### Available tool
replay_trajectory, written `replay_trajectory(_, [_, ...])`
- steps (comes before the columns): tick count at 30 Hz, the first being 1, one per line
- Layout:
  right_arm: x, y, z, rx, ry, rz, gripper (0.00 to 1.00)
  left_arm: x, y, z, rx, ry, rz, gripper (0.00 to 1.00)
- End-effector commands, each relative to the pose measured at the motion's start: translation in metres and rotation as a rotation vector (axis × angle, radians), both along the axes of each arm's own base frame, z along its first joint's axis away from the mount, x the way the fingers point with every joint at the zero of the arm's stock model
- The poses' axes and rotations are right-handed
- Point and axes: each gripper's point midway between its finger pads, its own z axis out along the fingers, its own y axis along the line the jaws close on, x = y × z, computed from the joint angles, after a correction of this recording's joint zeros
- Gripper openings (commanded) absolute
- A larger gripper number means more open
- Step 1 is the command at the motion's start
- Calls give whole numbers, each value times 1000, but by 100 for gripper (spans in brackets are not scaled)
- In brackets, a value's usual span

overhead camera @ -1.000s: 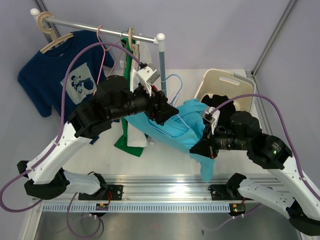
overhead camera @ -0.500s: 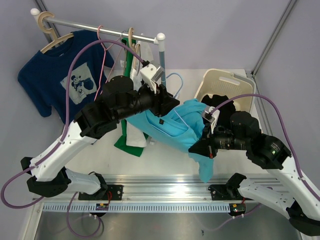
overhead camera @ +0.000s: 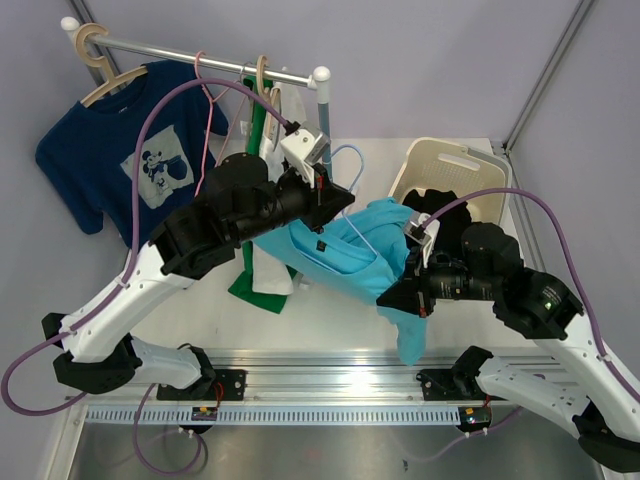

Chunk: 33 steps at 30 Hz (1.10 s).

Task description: Remove the t-shirt from the hanger

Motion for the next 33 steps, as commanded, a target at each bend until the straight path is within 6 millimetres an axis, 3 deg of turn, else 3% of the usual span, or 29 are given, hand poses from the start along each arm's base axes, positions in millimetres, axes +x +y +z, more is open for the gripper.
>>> replay_trajectory(1, [5,6,24,78,-63,-2,0,1,-7,14,-66,-10,5,0])
replay_trajectory(2, [5,6,24,77,-64,-5,1,1,-5,15,-70,-7,10,0])
replay_trajectory(6, [4,0,23,72,-85,-17,60,0,5,25,-116,11,50,0])
replay_trajectory(10, [-6,-5,22,89,-114,13,95,0,23,42,-170,7,113,0])
replay_trajectory(19, [11,-23,8,46,-179,-124,99,-7,64,76,-279,-26,201,0])
replay_trajectory(22, [14,-30,10,52,-202,-166,95,-18,80,87,-319,-38,199,0])
replay_trajectory(25, [14,-37,19,85,-225,-205,69,-30,97,97,-363,-50,187,0])
replay_trajectory(26, [14,-39,23,96,-232,-216,49,-34,101,100,-374,-52,181,0])
replay_trajectory(28, [15,-41,33,119,-241,-236,35,-44,111,107,-405,-54,160,0])
replay_trajectory(30, [14,-42,44,143,-254,-248,9,-51,116,109,-419,-56,145,0])
replay_trajectory(31, [16,-44,47,149,-257,-265,0,-55,123,113,-435,-62,142,0])
replay_trajectory(33, [17,-47,60,188,-277,-290,0,-61,133,115,-451,-74,145,0])
